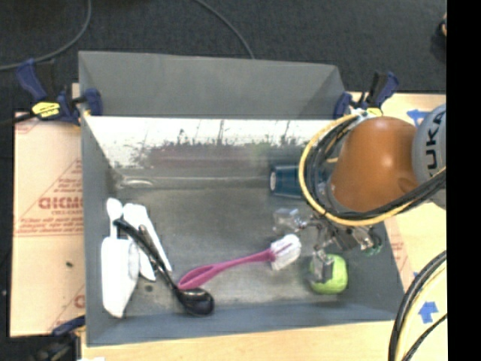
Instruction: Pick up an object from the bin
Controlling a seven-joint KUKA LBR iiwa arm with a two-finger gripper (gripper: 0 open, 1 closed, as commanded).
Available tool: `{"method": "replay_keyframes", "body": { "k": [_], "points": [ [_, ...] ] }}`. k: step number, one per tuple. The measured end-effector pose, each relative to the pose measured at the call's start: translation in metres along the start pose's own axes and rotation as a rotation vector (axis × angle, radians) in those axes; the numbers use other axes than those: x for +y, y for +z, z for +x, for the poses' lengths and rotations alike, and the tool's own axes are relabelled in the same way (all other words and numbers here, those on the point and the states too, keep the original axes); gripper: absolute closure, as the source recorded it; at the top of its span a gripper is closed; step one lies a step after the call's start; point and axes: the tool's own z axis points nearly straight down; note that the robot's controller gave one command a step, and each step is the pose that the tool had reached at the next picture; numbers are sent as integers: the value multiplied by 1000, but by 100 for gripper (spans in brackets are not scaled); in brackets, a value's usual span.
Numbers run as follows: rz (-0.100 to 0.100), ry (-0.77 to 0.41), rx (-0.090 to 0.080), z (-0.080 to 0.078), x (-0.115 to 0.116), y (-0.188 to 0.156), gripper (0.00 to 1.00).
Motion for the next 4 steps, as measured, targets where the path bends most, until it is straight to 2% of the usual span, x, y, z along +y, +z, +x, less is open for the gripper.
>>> {"method": "replay_keyframes", "body": {
  "k": [1,2,3,4],
  "points": [
    [-1,10,0,-28,3,27,0],
    [-1,-220,1,-55,10,92,0],
    [-2,-278,2,-39,-11,91,100],
    [-2,-279,2,-39,-11,91,100]
  ]
}}
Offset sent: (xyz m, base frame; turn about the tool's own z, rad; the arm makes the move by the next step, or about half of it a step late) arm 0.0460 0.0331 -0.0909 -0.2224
